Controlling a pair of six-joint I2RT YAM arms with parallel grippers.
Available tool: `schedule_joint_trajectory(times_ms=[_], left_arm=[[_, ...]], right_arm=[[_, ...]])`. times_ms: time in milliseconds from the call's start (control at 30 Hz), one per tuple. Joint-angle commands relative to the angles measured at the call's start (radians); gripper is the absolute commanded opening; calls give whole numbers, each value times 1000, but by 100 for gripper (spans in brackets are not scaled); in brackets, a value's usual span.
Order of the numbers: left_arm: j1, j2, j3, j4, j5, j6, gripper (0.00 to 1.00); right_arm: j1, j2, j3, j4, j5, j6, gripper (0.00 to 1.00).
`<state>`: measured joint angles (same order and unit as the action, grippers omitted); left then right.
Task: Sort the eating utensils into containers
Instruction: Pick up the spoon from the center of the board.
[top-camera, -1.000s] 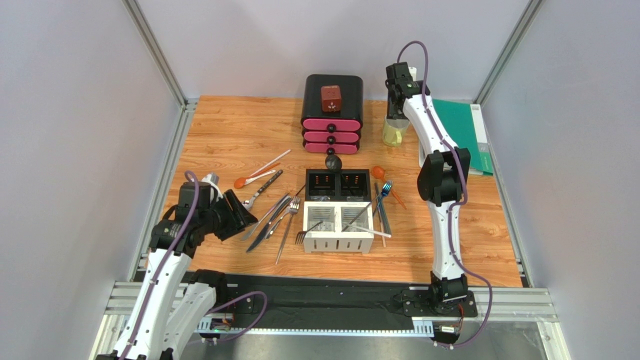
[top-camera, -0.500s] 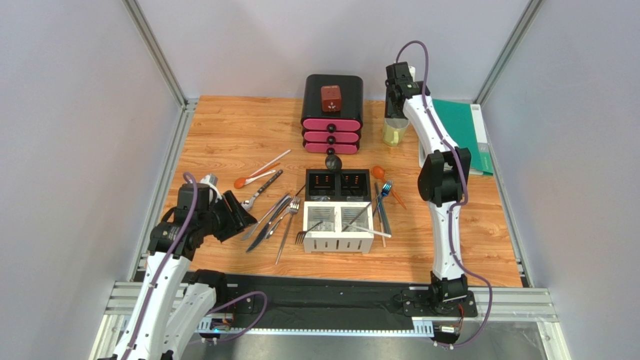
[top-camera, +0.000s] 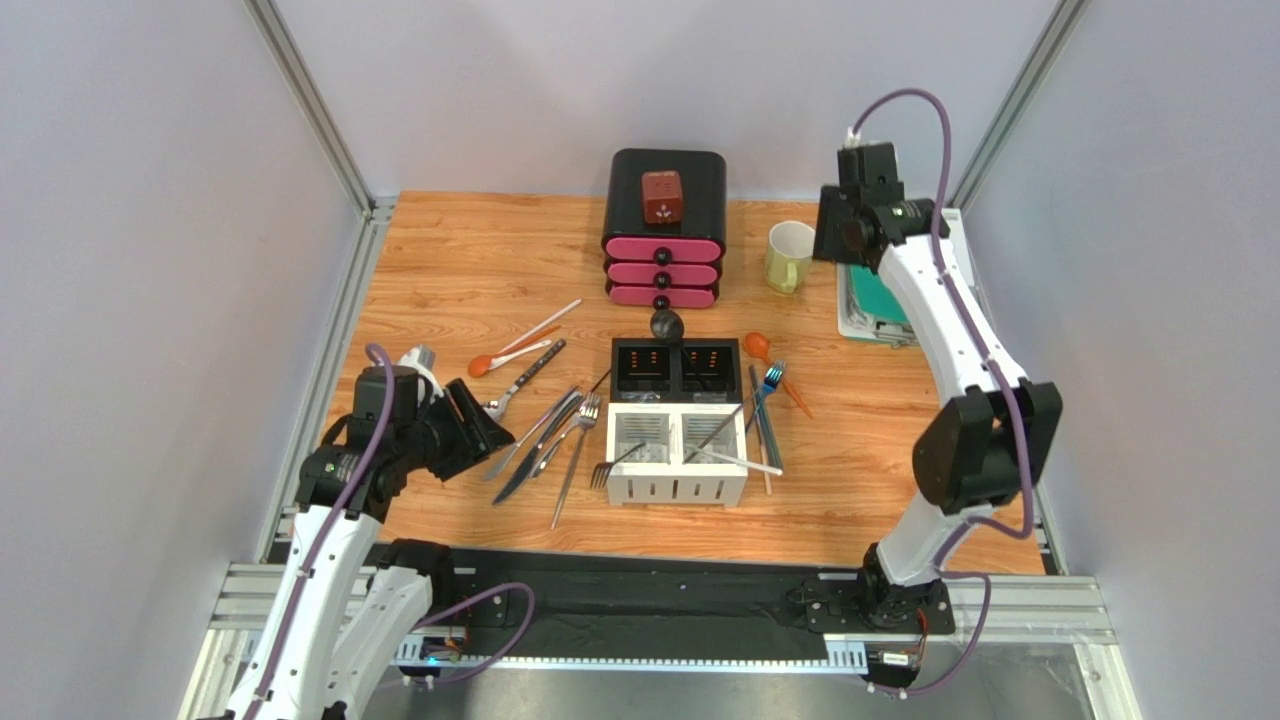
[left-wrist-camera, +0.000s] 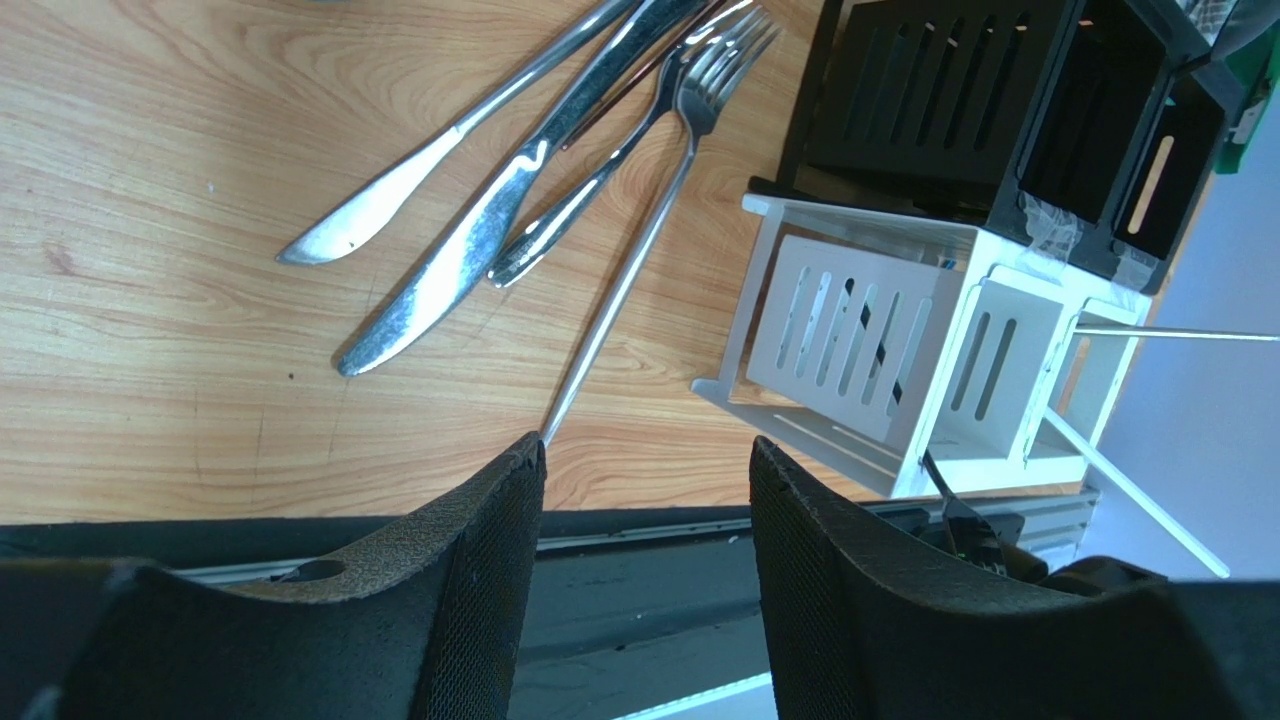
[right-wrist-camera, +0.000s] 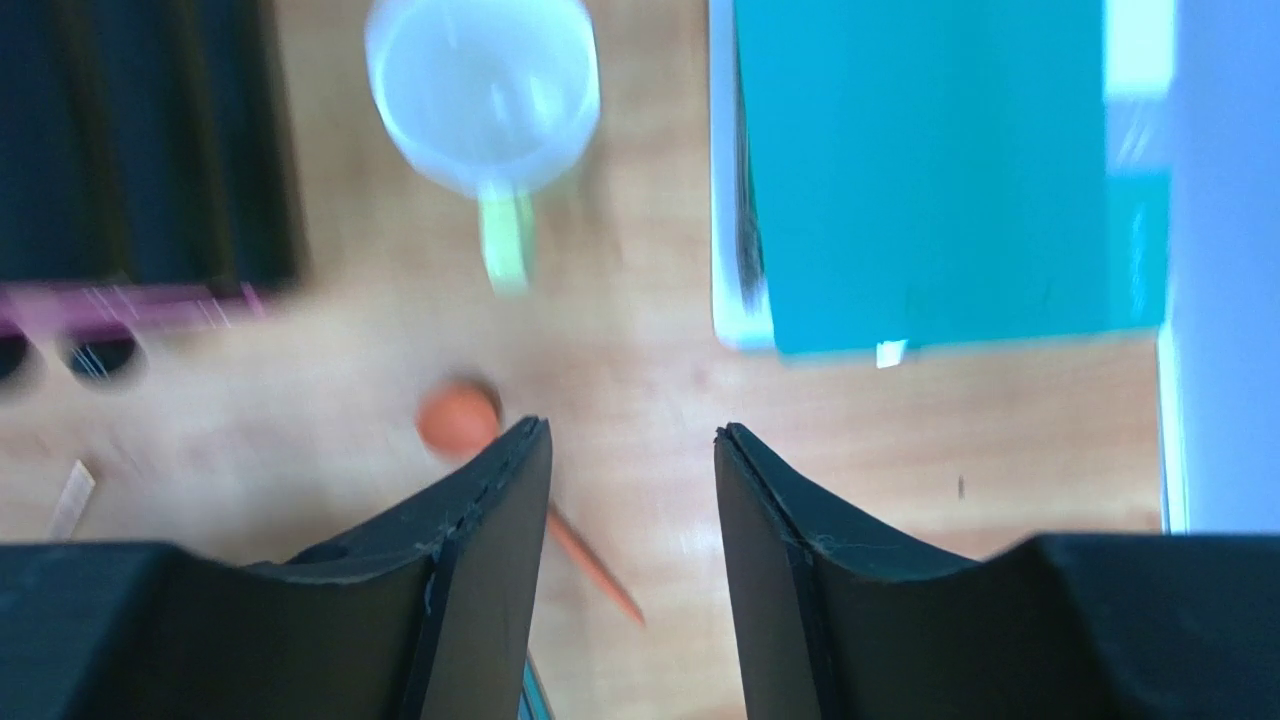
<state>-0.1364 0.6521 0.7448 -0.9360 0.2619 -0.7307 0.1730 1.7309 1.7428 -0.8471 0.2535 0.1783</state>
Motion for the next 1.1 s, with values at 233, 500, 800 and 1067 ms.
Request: schedule_joint_trajectory(times_ms=[233,500,800,1067], left_arm=[[-5,11,14,60,48,59,59],[-5,1,10,54,59,51,59],[-5,-17,14,36,40,25,59],[-5,-42,16,19,20,8,59]], right_arm=[[-1,-163,-539,68,-166,-2,49],[45,-79,-594,138,-217,-22,50],[80,74,-520,158,-224,0,50],[80,143,-482,146,-189,-10,49]])
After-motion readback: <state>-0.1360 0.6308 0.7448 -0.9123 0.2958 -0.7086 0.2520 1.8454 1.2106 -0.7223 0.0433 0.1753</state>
